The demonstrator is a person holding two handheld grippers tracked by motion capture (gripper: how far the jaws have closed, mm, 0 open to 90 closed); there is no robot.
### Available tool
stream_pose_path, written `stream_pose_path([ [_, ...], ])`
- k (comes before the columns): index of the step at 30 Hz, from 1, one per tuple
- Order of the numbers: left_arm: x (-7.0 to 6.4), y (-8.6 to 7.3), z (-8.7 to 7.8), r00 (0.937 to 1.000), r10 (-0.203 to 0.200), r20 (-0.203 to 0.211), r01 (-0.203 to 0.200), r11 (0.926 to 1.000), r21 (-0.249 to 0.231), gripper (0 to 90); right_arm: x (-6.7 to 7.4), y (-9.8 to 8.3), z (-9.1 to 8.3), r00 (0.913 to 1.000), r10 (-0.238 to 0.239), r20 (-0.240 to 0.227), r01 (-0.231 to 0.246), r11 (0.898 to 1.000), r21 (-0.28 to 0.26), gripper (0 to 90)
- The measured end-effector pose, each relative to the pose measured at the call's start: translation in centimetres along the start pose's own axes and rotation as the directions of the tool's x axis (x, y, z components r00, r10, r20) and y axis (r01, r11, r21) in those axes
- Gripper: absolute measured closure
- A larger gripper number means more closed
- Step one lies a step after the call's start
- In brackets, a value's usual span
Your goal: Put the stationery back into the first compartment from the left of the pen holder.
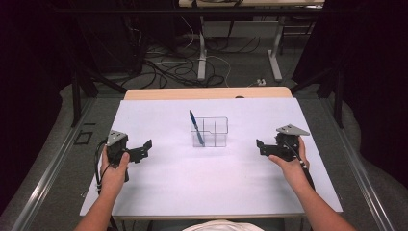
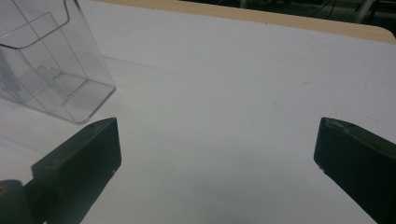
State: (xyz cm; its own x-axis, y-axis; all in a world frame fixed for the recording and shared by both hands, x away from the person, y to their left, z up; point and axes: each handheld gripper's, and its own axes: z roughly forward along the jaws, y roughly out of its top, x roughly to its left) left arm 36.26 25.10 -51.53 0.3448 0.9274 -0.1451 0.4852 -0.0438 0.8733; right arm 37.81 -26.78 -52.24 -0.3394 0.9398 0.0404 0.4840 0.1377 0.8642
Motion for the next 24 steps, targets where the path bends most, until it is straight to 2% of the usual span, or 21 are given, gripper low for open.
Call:
stream_pose_path([
  [3,0.0,0.0,0.0,1.0,-0.001,0.002,0.001,1.0,0.0,0.0,-0.7,-0.3,0.0,0.9998,0.007,0.02,-0.007,1.0,0.002,0.0],
  [9,0.0,0.0,0.0,1.0,-0.002,0.002,0.002,1.0,0.003,0.0,-1.9,-0.8,0.1,0.9971,0.06,0.048,-0.061,0.998,0.012,0.0],
  [12,0.0,0.0,0.1,1.0,0.0,0.003,0.0,1.0,0.001,0.0,-2.1,-1.0,0.2,0.9963,0.065,0.057,-0.066,0.998,0.02,0.0],
  [15,0.0,-0.1,0.1,1.0,-0.001,0.003,0.001,1.0,0.003,0.0,-2.4,-1.2,0.3,0.9971,0.043,0.063,-0.045,0.999,0.028,0.0],
  [24,0.1,-0.1,0.1,1.0,-0.002,0.004,0.002,1.0,0.006,0.0,-2.7,-1.5,0.5,0.9959,0.061,0.068,-0.064,0.997,0.044,0.0],
])
